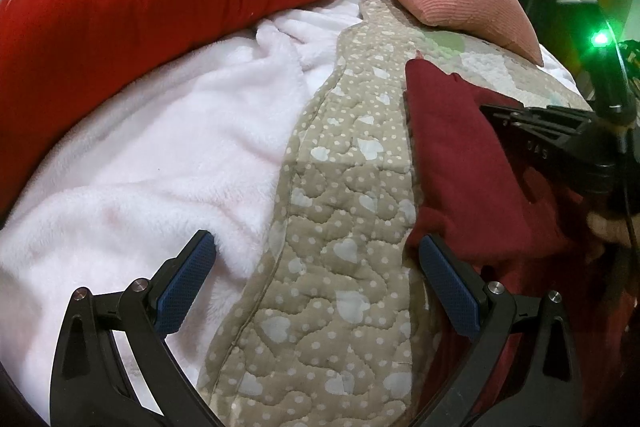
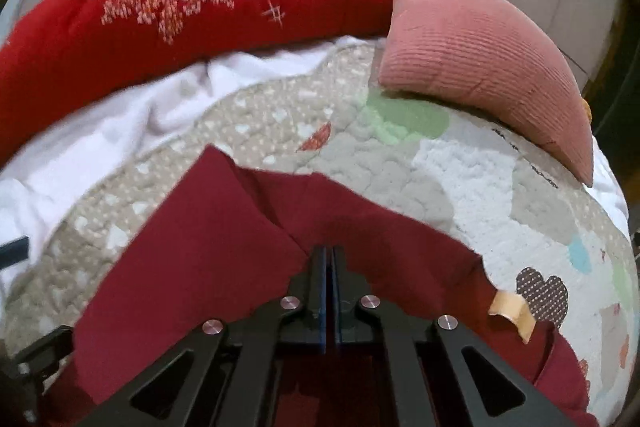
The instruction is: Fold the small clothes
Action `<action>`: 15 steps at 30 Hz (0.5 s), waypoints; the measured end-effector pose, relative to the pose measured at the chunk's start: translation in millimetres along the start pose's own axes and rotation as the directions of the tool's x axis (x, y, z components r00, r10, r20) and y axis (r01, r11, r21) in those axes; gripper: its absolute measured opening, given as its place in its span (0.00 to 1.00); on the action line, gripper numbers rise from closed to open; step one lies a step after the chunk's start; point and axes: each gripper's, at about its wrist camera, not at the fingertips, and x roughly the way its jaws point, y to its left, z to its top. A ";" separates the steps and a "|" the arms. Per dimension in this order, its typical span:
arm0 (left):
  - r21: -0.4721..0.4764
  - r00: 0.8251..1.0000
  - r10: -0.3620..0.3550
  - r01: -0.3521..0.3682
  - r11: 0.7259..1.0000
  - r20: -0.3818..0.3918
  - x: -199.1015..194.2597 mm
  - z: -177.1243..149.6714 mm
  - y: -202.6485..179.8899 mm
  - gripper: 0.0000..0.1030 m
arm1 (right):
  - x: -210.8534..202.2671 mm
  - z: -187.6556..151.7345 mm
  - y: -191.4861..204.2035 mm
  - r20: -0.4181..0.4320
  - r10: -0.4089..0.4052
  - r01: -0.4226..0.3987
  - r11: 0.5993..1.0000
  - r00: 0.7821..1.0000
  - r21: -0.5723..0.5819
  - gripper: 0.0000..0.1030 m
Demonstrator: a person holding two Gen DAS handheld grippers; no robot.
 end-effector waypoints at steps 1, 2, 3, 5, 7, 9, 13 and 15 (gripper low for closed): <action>0.000 1.000 0.000 0.000 1.000 0.003 -1.0 0.2 0.3 0.99 | -2.6 -0.8 -1.7 0.006 0.004 -0.005 1.000 1.000 0.018 0.02; 0.000 1.000 0.000 0.000 1.000 0.010 -2.6 0.3 0.7 0.99 | -9.4 -2.7 -6.6 0.007 0.011 -0.011 0.998 1.000 0.058 0.04; 0.001 1.000 0.000 0.000 1.000 0.017 -4.5 0.3 0.8 0.99 | -14.4 -4.6 -10.1 0.003 0.011 -0.011 0.997 1.000 0.082 0.11; 0.002 0.999 -0.006 0.006 1.000 0.038 -9.5 0.8 0.7 0.99 | -35.4 -16.8 -17.0 0.015 0.021 -0.023 0.991 1.000 0.129 0.28; 0.003 0.998 -0.022 0.022 1.000 0.063 -15.6 1.5 -1.1 0.99 | -55.1 -32.9 -19.2 0.035 0.043 -0.048 0.988 0.998 0.149 0.36; 0.011 0.996 -0.043 0.042 0.999 0.081 -20.0 1.9 -4.1 0.99 | -69.9 -52.2 -21.9 0.034 0.034 -0.039 0.984 0.999 0.175 0.36; 0.047 0.994 -0.059 0.055 0.997 0.091 -23.0 0.5 -14.7 0.99 | -68.3 -85.5 -37.1 -0.017 0.015 -0.010 0.965 1.000 0.262 0.36; 0.066 0.994 -0.058 0.052 0.996 0.095 -23.9 -0.8 -20.0 0.99 | -61.3 -100.0 -49.5 -0.011 0.020 -0.015 0.948 1.000 0.318 0.36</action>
